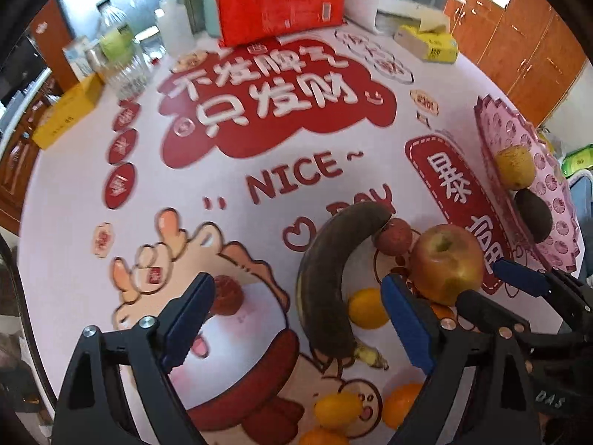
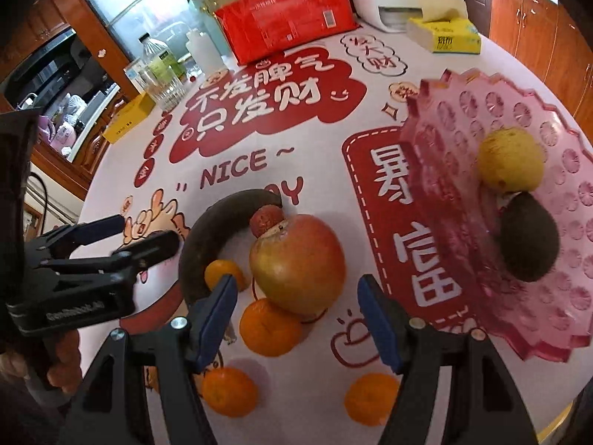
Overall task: Organize fruits
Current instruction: 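Grasp the brown banana with the left gripper while the right gripper grasps the red apple, then carry the banana and apple in both grippers over the pink bowl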
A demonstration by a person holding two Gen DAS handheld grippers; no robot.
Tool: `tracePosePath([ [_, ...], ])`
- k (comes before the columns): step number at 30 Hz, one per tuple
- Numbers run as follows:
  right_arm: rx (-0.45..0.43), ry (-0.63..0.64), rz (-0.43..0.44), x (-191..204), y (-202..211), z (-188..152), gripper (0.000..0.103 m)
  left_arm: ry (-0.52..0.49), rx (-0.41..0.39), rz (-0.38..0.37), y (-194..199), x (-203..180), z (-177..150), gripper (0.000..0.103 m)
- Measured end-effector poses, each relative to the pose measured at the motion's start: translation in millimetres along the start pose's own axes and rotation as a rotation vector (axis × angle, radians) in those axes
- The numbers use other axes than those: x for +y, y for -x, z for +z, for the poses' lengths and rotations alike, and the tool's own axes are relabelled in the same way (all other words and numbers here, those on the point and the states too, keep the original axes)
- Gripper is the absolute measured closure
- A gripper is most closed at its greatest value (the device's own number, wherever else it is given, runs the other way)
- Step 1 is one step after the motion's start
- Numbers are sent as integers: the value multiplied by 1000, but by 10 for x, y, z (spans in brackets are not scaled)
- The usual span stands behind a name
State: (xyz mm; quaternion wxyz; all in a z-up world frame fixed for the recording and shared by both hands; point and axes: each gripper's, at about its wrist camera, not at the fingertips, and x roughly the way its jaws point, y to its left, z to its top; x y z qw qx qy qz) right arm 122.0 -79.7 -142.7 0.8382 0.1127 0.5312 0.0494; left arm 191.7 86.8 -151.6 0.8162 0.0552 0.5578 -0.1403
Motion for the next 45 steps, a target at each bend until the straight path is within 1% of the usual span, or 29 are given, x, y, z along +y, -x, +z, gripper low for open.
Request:
tracePosePath([
  [5, 20, -1, -17, 24, -175, 52, 35, 7, 30, -45, -222, 9, 42, 22],
  [7, 25, -6, -25, 18, -239, 81, 35, 5, 44, -63, -284, -5, 53, 29],
  [10, 27, -11, -12, 16, -308, 118, 35, -6, 67, -78, -383, -33, 55, 36],
  [13, 28, 9, -27, 42, -361, 135, 35, -6, 83, -91, -451, -37, 62, 44],
  [15, 16, 21, -32, 55, -369, 143, 35, 0, 90, -102, -489, -36, 68, 46],
  [18, 9, 32, -39, 54, -389, 160, 34, 7, 100, -103, -545, -22, 76, 49],
  [21, 11, 39, -49, 50, -423, 170, 34, 3, 88, -95, -554, -37, 88, 53],
  [22, 21, 39, -47, 47, -448, 174, 34, -1, 84, -85, -557, -47, 91, 55],
  [24, 36, 23, -26, 23, -503, 179, 34, -3, 81, -83, -563, -53, 97, 55],
  [26, 30, 18, -20, 15, -507, 175, 34, -8, 78, -91, -557, -59, 96, 61],
  [27, 27, 19, -20, 18, -508, 172, 35, -12, 78, -103, -555, -70, 97, 67],
  [32, 23, 26, -19, 19, -496, 157, 35, -19, 72, -89, -533, -95, 74, 69],
  [36, 21, 36, -36, 22, -465, 135, 35, -9, 62, -80, -456, -77, 58, 72],
  [45, -36, 35, 0, 32, -183, 92, 36, 1, 13, -88, -99, -83, 27, 72],
])
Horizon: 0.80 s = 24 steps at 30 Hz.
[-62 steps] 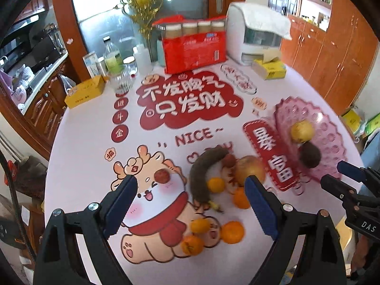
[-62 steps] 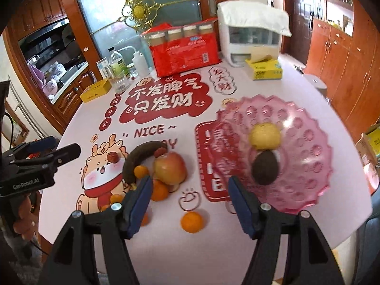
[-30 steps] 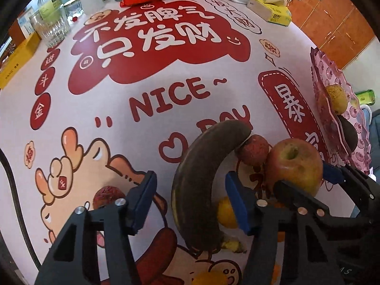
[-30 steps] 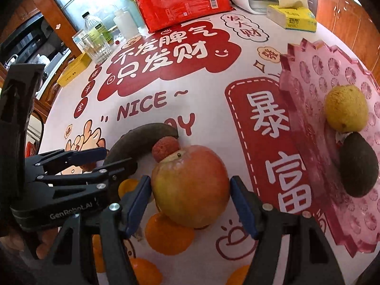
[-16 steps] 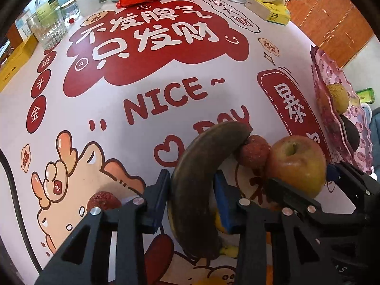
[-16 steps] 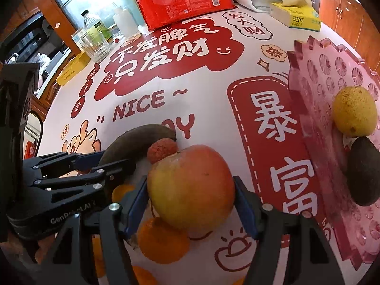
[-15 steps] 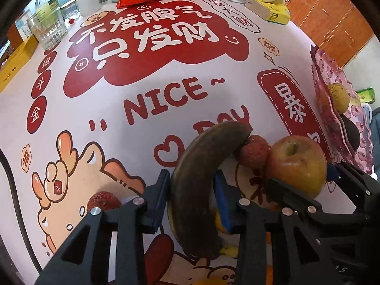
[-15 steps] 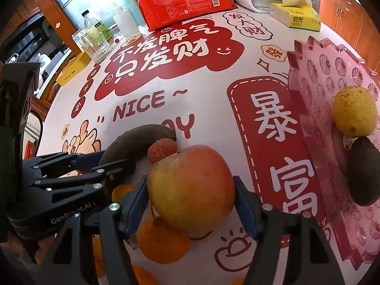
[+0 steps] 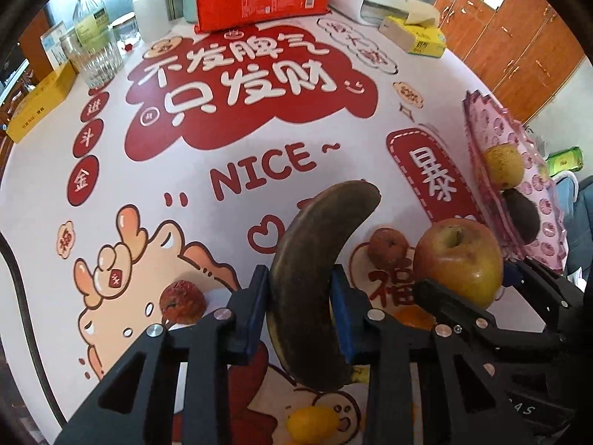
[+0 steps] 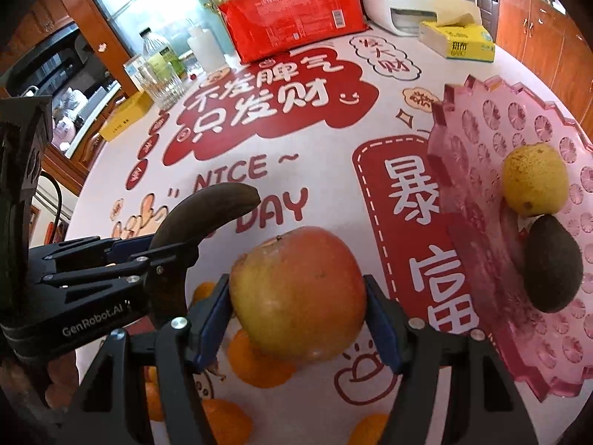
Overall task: Organize fruits
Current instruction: 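Carry the banana and apple in both grippers over the pink bowl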
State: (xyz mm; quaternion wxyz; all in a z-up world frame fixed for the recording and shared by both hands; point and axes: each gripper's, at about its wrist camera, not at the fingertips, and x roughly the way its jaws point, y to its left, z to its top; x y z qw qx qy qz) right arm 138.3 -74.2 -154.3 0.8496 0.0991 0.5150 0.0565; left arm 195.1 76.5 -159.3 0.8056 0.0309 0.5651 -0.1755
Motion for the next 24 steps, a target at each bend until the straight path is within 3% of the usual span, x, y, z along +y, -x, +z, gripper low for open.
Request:
tracePosePath([
  [11, -93, -3, 44, -85, 520, -80, 36, -40, -68, 7, 543, -367, -86, 72],
  [24, -162, -72, 9, -767, 1117, -183, 36, -88, -133, -32, 873, -1195, 109, 72],
])
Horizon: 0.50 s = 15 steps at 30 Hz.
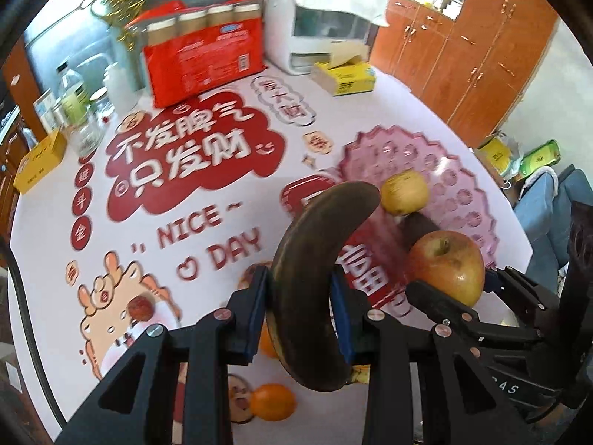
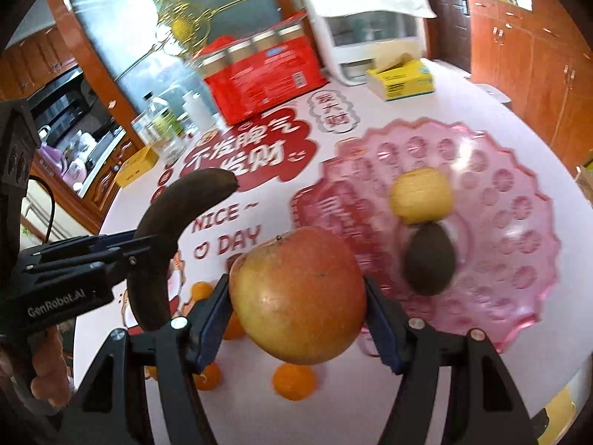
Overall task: Organize fruits
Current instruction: 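Carry the banana and apple in both grippers over the pink bowl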
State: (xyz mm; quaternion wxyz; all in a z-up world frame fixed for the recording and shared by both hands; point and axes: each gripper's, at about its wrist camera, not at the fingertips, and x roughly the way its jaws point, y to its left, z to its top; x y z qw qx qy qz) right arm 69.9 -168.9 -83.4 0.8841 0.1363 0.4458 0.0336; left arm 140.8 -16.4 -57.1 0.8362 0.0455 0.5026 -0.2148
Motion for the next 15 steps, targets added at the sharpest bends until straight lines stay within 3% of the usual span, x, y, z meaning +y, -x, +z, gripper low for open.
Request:
tracePosePath([
  [9, -27, -44, -68, -742, 257, 187, 36, -13, 3, -1, -217, -622, 326, 72],
  [15, -5, -33, -111, -1171, 164, 370, 36, 8, 25, 63, -557, -867, 552, 72],
])
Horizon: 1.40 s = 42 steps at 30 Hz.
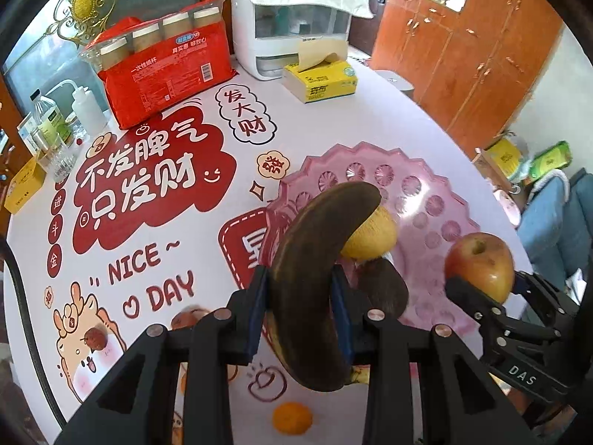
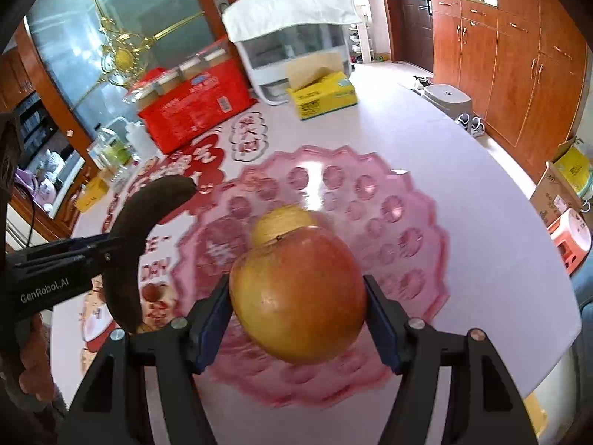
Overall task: Organize fruits
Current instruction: 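Carry the banana and apple in both grippers over the pink bowl, then lower banana and apple into the bowl and open both grippers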
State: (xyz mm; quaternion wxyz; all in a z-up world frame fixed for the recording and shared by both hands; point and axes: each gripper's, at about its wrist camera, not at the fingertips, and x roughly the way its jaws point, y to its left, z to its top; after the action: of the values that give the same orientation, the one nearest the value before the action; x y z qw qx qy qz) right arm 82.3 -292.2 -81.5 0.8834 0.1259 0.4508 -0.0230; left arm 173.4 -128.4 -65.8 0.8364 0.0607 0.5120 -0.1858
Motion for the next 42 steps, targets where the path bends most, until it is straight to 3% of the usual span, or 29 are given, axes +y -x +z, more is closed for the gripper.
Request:
tracePosePath([
  [9, 105, 64, -19, -295, -524, 173, 35, 21, 75, 111, -579, -158, 140, 72],
  [18, 227, 104, -16, -373, -922, 200, 35, 17, 130, 178, -856, -197, 120, 72],
  [28, 239, 190, -68, -262, -1026, 222, 34, -8, 153, 206, -953, -264, 131, 71],
  [38, 205, 163, -16, -262, -928, 234, 34, -17, 133, 223, -855, -252, 133, 67],
  [42, 168, 143, -22, -282, -817, 266, 34, -15, 117, 222, -766, -251, 115, 56],
])
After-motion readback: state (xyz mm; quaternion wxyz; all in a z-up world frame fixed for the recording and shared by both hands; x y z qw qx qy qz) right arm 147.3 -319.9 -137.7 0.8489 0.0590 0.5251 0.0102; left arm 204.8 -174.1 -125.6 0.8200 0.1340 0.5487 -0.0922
